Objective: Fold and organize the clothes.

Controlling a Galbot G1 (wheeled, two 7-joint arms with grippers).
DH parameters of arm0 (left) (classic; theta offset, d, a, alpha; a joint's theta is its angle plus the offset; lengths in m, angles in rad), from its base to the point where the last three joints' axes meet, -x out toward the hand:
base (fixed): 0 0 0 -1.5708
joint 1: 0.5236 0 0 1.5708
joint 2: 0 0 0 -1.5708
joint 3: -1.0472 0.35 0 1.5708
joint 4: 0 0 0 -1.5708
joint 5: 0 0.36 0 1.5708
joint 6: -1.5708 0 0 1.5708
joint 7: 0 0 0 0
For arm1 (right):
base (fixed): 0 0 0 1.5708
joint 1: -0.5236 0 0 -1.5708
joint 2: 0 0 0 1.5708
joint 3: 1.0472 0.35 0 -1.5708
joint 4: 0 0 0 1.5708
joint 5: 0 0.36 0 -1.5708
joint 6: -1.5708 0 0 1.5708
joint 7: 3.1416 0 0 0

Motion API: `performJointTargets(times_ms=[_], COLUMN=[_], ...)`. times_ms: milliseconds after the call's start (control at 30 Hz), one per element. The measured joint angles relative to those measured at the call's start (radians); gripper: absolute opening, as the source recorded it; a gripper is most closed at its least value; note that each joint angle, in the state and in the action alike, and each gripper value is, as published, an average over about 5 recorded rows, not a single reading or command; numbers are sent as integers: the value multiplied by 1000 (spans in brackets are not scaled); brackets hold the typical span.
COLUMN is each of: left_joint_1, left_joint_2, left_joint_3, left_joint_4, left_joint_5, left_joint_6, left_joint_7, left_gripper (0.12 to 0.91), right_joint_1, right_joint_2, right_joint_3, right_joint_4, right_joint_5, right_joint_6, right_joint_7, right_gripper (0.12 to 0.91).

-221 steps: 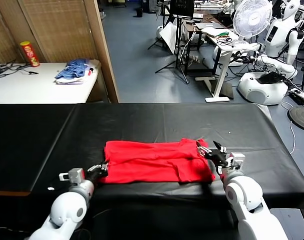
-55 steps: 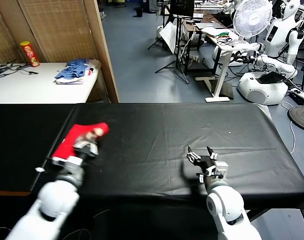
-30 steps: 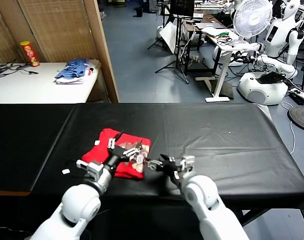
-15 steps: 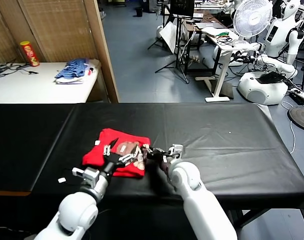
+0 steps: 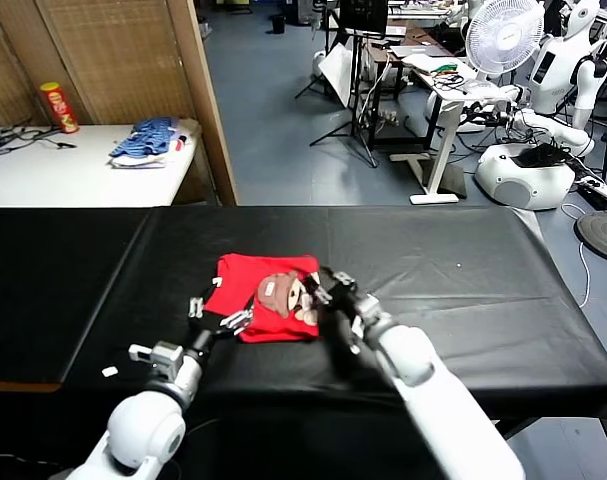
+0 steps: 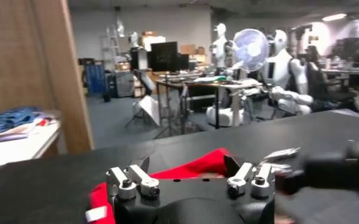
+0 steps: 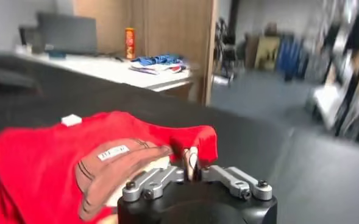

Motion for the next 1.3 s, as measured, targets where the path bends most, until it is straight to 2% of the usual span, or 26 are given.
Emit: performJointTargets(times_ms=[67, 167, 267, 500, 600, 733, 867, 967, 1167, 1300], left_joint_1=[8, 21, 38, 120, 178, 265, 352, 417, 525, 574], left_joint_2=[5, 10, 16, 43, 52, 53, 50, 48, 41, 38], left_joint_3=[-6, -15, -26, -60, -82, -117, -162, -198, -259, -295], left_joint_4=[11, 24, 24, -39, -88, -145, -186, -212, -266, -296], left_joint_5=[-1, 5, 9, -72, -90, -105, -120, -123, -176, -197], left_joint_6=[-11, -37, -50, -37, -26, -21, -20, -13, 35, 54], left_joint_7=[0, -4, -15, -95, -104, -106, -105, -107, -154, -161], left_gripper=[798, 798, 798, 798, 798, 798, 798, 798, 798, 798], right_joint_1=[-32, -101, -194, -462, -582, -722, -835, -908, -1036, -1089], right_joint_2=[-42, -94, -129, -139, -131, -110, -79, -56, -22, -12], right_joint_3=[15, 47, 92, 244, 305, 356, 375, 371, 346, 342], right_joint_4=[24, 72, 139, 341, 426, 521, 600, 656, 746, 777], right_joint_5=[-44, -79, -62, 71, 121, 148, 171, 179, 181, 185], right_joint_6=[62, 140, 167, 92, 61, 40, 12, -9, -64, -78], right_joint_7=[12, 41, 88, 228, 281, 349, 411, 442, 501, 522], right_gripper=[604, 739, 790, 798, 798, 798, 798, 798, 798, 798])
